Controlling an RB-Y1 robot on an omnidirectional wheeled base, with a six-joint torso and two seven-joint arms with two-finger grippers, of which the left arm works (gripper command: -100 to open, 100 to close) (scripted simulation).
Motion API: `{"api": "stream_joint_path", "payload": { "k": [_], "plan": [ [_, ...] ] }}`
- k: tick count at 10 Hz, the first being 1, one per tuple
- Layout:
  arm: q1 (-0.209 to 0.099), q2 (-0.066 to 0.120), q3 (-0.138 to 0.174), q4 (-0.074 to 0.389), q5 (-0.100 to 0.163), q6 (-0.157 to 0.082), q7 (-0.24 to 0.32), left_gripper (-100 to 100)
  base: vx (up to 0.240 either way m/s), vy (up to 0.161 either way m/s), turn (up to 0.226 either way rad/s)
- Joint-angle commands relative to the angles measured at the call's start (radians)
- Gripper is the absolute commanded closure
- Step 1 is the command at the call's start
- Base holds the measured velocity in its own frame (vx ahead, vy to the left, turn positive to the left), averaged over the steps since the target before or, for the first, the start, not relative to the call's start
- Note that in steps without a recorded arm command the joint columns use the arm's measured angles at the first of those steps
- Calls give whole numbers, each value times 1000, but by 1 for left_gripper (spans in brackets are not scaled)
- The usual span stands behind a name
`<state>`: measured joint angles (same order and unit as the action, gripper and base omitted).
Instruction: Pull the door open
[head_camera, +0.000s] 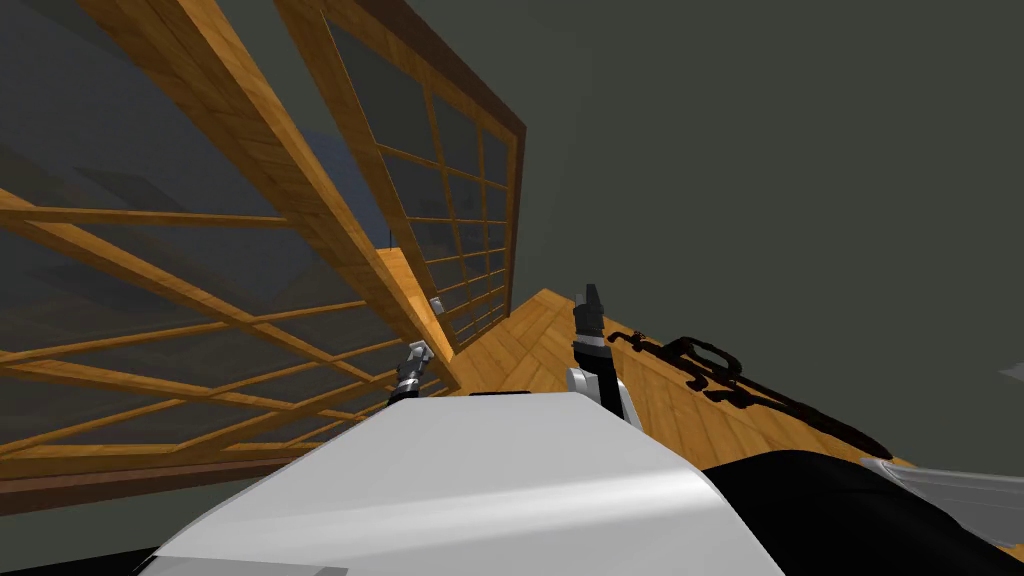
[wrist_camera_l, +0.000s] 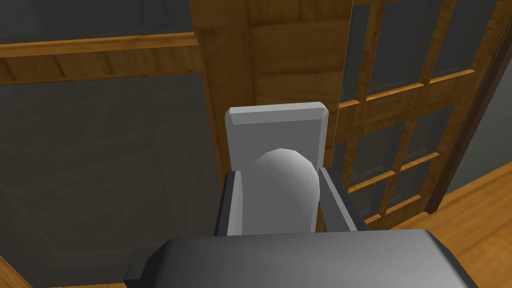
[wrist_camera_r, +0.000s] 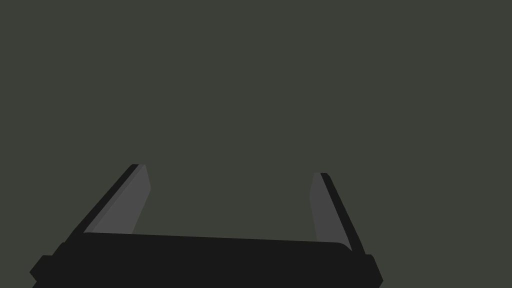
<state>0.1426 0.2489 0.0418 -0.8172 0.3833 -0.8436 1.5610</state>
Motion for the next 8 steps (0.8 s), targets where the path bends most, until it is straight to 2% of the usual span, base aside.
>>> {"api": "stream_joint_path", "payload": {
  "k": [1,3,4,8],
  "plan": [
    [10,9,-27,-14,-15,-1,26,100,-254,-6,-78],
    [16,16,-44,-22,-24,-2,41,100,-210,21,-51],
    [20,14,-39,-16,-21,-1,36,100,-86,11,-18],
    [59,56,-92,-31,-61,-38,103,100,-226,20,-107]
  ]
}}
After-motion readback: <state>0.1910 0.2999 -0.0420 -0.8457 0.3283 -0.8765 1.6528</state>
